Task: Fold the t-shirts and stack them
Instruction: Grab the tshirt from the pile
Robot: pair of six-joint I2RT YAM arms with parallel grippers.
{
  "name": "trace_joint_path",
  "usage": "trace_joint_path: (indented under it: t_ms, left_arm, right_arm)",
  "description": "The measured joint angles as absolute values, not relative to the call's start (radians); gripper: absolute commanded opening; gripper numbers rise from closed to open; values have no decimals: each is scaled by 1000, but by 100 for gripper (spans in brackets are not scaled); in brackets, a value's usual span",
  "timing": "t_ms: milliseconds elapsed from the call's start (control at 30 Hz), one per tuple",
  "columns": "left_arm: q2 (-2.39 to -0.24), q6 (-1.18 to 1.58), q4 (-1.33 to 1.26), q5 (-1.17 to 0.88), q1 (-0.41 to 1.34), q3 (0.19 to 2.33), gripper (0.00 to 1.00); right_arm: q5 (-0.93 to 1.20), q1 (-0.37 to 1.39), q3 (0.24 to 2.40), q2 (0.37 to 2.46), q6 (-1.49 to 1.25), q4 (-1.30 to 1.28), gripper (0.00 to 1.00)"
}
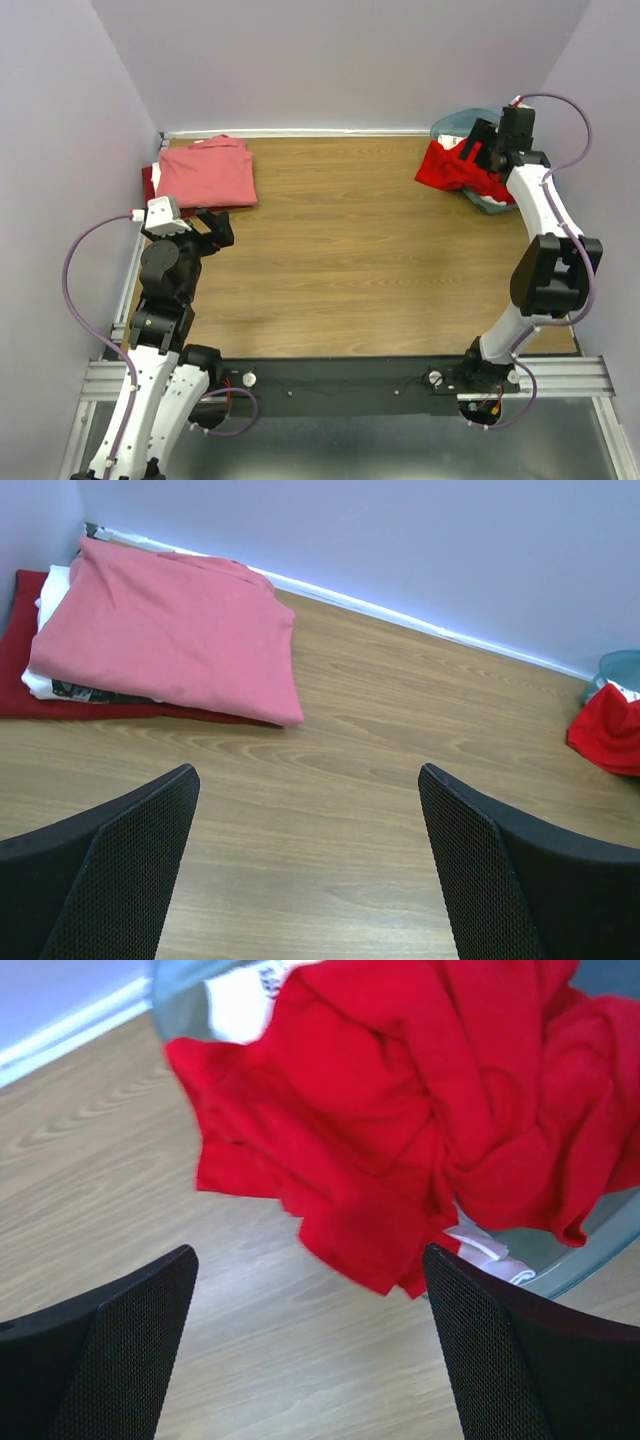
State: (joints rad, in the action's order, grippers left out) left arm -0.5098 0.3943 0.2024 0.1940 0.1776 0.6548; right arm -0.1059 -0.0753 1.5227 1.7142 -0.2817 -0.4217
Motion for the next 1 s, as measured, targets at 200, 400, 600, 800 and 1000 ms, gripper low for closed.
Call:
trace_joint_path:
  t_ms: [200,400,600,800,1000]
  left_arm:
    - [-531,394,203,196,178,654,98]
    - [-546,394,203,195,178,654,98]
    - [-551,394,203,195,178,654,98]
    - [-551,394,203,196,178,654,98]
    - [-551,394,203,196,178,654,98]
  right_arm:
    - [-125,-119,1553,1828,-294,-454,100]
    - [-156,-136,1671,1954,-275,-477,100]
    - [-226,-150,1810,2053,-267,-500,100]
    - [-253,-154,1880,2137,-267,-521,98]
    - [-253,-159,1888,2202,-271,-548,66]
